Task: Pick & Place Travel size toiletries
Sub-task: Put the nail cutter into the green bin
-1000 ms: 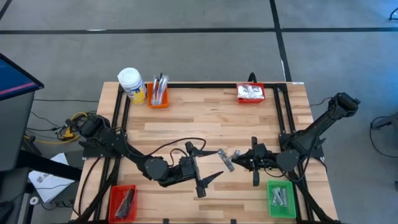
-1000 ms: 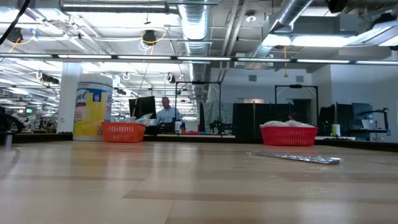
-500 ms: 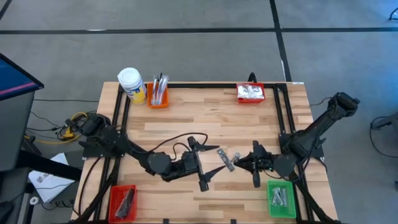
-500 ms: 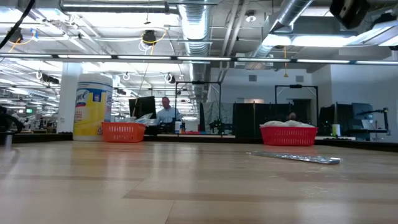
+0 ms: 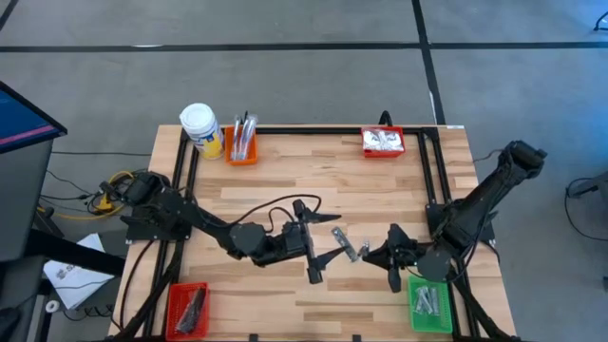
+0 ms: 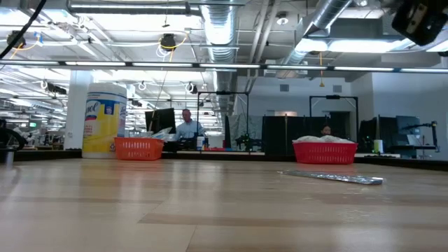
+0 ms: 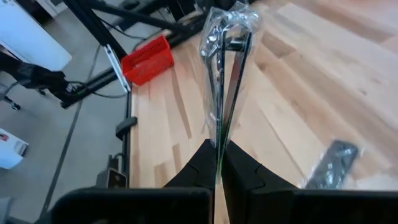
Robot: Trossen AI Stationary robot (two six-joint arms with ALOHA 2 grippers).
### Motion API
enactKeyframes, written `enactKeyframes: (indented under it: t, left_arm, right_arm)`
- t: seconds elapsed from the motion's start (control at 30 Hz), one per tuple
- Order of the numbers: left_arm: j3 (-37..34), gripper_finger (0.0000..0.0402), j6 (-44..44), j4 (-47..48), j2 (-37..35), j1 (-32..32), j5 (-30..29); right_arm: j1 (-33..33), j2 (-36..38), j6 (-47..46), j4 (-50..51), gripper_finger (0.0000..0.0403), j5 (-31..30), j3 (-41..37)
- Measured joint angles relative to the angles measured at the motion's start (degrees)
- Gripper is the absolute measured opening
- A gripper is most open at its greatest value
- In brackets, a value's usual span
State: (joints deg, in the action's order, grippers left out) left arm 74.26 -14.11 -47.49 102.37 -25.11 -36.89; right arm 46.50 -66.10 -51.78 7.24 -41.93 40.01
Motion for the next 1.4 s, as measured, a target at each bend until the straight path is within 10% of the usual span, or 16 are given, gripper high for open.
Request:
enactKeyframes:
  t: [1.4]
  left_arm:
    - [0.0, 0.0314, -0.6, -4.0, -1.0, 0.0, 7.3]
  right_arm:
    - [15.0, -1.7, -41.9, 15.3, 0.0002, 11.7, 0.1]
